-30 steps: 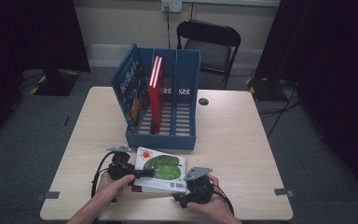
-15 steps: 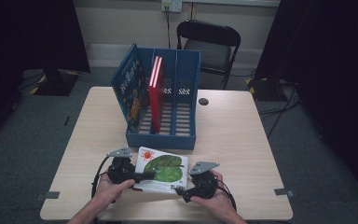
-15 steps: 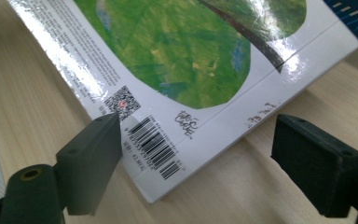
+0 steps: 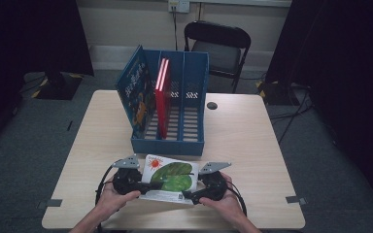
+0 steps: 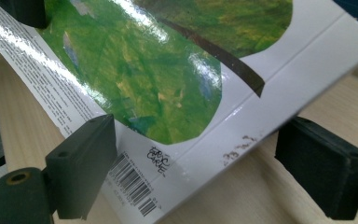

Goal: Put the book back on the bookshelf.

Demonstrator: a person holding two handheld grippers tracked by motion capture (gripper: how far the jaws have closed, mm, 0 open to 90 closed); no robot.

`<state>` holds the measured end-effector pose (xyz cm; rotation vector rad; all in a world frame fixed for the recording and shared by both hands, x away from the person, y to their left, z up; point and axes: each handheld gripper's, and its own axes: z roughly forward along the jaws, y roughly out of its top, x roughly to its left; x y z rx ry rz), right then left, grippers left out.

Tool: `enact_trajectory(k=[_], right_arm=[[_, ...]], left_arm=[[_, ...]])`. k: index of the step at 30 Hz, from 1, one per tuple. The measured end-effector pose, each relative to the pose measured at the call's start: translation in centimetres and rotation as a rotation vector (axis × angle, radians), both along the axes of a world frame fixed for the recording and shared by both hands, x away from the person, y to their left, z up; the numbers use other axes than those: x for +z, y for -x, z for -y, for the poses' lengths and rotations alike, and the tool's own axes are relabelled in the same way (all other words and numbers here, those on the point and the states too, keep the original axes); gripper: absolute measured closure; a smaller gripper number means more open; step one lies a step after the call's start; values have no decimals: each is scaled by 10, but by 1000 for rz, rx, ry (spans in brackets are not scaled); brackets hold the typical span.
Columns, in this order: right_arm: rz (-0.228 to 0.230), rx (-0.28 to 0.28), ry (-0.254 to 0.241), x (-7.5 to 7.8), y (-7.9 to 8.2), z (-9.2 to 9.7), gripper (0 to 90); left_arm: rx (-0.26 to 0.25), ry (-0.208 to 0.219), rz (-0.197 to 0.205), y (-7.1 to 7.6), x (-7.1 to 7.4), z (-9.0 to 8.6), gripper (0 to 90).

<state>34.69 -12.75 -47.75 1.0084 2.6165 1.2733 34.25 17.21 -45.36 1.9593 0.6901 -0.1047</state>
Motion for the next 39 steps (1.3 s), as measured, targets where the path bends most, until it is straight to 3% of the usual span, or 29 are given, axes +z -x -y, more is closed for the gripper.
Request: enact_trajectory(k=[4,8,10,12,14,19,26,29,30,32,33,34,36,39], right_arm=[[-28,23,-18,-1,-6,-1,114],[-20,30,-12,1,-6,0,145],[9,17,-7,4,-4,2,196],[48,-2,-13,10,-3,6,288],[69,-8,-20,14,-2,9,323],[98,-10,-31,21,2,12,354],[129,-16,-31,27,11,13,407],[160,-28,-30,30,13,13,422],[190,-34,-47,35,16,14,433],[204,-30,-58,40,18,14,448],[204,-30,-58,40,18,14,448],[232,-28,-65,43,20,16,460],[238,-27,-68,45,20,16,460],[233,-19,-81,46,20,19,481]], left_arm=[[-7,3,-3,-1,-1,-1,669],[-16,0,-10,-1,-1,-2,678],[-3,12,-30,-2,-3,-2,687],[5,13,-27,-2,-2,-2,704],[11,10,-27,-3,-2,-2,709],[37,-1,-38,-5,-3,-5,705],[50,-26,-10,-4,-3,-5,656],[58,-64,15,-4,-4,-4,638],[58,-106,23,-3,-6,-1,629],[59,-126,30,-3,-9,2,649],[59,-126,30,-3,-9,2,649],[64,-125,38,-3,-9,2,636],[69,-96,30,-4,-8,0,631],[79,-98,44,-4,-6,-3,617]])
